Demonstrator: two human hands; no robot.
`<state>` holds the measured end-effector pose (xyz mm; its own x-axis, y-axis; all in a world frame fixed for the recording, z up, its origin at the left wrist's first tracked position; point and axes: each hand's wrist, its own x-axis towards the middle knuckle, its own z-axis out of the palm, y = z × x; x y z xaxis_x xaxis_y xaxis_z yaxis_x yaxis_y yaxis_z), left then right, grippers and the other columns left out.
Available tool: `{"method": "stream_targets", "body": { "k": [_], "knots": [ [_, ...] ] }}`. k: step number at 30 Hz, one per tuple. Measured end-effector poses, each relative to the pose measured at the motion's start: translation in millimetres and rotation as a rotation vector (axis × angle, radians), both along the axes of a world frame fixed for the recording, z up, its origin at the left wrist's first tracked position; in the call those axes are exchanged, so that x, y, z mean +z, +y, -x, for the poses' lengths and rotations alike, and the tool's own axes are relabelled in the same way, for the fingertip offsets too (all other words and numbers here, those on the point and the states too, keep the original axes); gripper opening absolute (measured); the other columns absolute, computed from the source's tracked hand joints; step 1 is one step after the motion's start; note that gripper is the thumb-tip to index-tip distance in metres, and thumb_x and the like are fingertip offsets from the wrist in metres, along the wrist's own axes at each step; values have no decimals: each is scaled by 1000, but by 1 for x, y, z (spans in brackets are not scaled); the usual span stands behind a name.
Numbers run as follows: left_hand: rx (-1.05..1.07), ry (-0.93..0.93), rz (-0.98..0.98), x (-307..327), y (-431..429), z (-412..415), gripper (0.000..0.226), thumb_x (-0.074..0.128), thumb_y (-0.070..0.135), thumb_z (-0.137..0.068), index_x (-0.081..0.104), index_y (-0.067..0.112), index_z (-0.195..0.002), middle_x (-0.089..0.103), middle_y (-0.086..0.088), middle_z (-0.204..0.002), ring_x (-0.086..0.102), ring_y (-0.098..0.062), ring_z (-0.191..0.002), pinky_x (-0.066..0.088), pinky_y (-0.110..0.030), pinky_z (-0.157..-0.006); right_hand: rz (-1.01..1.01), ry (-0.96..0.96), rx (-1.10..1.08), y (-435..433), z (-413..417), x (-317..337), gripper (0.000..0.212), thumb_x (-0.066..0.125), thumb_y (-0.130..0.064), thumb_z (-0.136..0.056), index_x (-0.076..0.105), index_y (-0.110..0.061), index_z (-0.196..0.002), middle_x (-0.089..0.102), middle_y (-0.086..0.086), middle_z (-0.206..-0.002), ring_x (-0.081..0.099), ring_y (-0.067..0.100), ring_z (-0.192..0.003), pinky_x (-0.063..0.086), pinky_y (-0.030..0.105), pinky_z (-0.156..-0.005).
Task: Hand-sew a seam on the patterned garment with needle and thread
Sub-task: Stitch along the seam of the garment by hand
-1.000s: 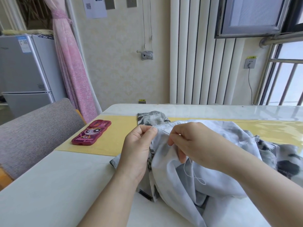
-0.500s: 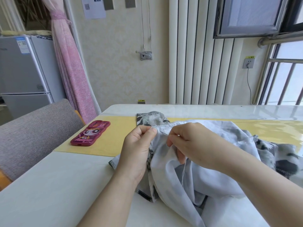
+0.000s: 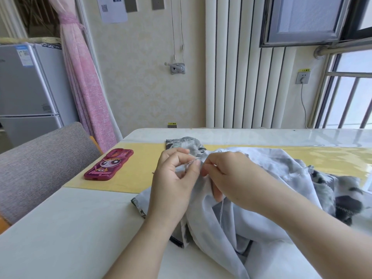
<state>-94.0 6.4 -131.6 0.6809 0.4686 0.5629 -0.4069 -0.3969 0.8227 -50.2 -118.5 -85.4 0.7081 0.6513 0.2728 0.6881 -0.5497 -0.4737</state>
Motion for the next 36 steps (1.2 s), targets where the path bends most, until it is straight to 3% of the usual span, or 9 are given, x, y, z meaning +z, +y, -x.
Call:
{"method": "stream_targets", "body": {
  "k": [3,8,13,17,25,28,30,32,36],
  "knots": [
    [7,8,-16,-1,-2,-1,10,67,10,-86,65,15,-77,54,3,-95,56,11,-77,41,-5,-69,-70,37,7,3,2,-2,34,39,-17,-96,49,-17,-63,66,5,-56,58,13,-58,44,21,-60],
    [-149,65,379,-6,7,-7,11,66,32,-79,69,24,-72,62,3,-67,56,-17,-71,47,-33,-71,-227,127,80,1,-2,-1,2,49,-22,-95,50,-23,-94,66,-5,-57,54,3,-52,43,17,-53],
    [-191,30,596,0,6,-6,16,60,17,-90,65,15,-76,60,-1,-60,57,-13,-57,49,-23,-52,-346,73,219,-4,-2,9,11,59,-16,-89,58,-24,-82,68,-9,-73,50,12,-52,46,30,-58],
    [-192,22,592,0,8,-5,12,61,20,-91,65,15,-80,61,1,-62,55,-14,-58,47,-23,-53,-333,63,264,-5,-4,8,11,63,-21,-88,65,-29,-82,70,-16,-81,59,23,-65,53,41,-69],
    [-245,-44,361,1,1,-1,12,72,29,-80,66,21,-72,59,9,-59,53,-8,-59,46,-21,-60,-451,-46,107,-2,-14,0,13,69,-23,-82,59,-31,-80,66,-18,-74,52,5,-58,43,20,-60],
    [-256,-43,321,0,2,-1,10,63,30,-79,67,28,-70,58,8,-62,51,-9,-63,45,-24,-63,-433,-202,3,-9,-19,9,13,58,-43,-84,65,-33,-79,63,-22,-80,53,-1,-80,38,15,-73],
    [-306,-26,265,-1,-1,0,8,65,30,-79,67,29,-71,58,9,-63,51,-7,-63,44,-23,-65,-267,-78,5,-10,-26,8,50,49,-57,-83,72,-13,-84,67,-1,-87,57,13,-85,44,33,-81],
    [-355,-9,224,-2,-3,1,7,68,36,-76,69,29,-75,63,1,-71,55,-13,-72,45,-32,-73,-215,221,71,-11,-27,5,74,51,-67,-77,65,4,-90,63,25,-85,53,21,-70,44,44,-72],
    [-371,-2,191,-2,-1,1,6,64,29,-81,70,27,-80,68,1,-77,60,-13,-77,48,-30,-76,-419,554,220,-15,-31,6,28,67,-32,-84,74,-6,-87,72,19,-86,69,27,-83,53,38,-76]
  ]
}}
